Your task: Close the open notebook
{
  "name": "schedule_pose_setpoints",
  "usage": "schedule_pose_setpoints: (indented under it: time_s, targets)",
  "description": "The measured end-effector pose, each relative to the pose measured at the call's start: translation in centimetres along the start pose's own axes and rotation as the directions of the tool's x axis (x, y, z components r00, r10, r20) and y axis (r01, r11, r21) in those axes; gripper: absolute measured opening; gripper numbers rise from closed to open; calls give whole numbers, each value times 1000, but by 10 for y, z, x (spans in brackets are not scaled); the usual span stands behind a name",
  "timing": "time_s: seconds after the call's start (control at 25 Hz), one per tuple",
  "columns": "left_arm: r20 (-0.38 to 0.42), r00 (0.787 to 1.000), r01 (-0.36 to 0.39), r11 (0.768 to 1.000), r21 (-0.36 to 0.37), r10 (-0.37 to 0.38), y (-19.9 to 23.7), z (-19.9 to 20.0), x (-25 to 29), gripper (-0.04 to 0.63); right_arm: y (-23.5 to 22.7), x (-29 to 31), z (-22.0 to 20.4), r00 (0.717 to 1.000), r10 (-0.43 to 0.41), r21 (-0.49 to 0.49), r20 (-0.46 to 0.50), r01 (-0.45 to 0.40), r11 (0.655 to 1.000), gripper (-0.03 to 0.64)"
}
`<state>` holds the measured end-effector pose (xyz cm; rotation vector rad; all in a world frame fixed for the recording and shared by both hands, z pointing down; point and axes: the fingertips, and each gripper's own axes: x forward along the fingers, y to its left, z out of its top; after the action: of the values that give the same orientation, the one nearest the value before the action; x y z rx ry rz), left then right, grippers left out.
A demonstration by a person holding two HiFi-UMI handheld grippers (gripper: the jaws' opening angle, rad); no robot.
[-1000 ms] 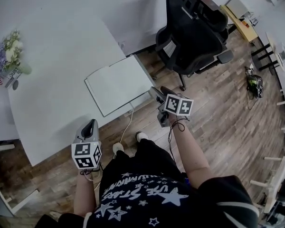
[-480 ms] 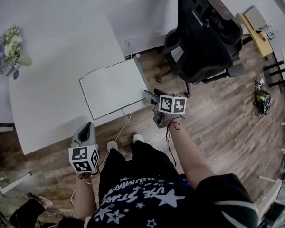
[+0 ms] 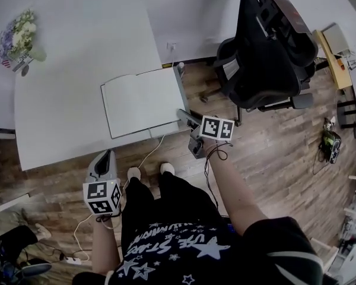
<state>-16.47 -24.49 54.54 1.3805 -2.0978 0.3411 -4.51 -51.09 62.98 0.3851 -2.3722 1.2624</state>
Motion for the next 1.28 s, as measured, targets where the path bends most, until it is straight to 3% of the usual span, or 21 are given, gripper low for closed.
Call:
schedule_pose_setpoints:
  time_s: [0.12,0.24,0.4,0.88,1.28]
  targets:
    - [3,1000,-29,999,-15,29,-2,-4,-7,21,2,-2,2,1000,11,-12,-7,-11,1000,167]
    - [5,999,-42,999,-26,42,-4,-9,-13,21,7,-7,7,1000,4,-54,5,-4,999,86]
    - [13,999,-39,999,-23,39,-6,-11,-17,21,20,-13,15,1000,-7,-96,20,9,995,46]
    - [65,996,55,998,21,-56,11,2,-31,21,86,-37,26,991,-48,-229,122,75,971,29]
    - [94,991,89,996,32,-92,36,0,-53,21,173,-32,16,990,-27,-436,136,84,896,28]
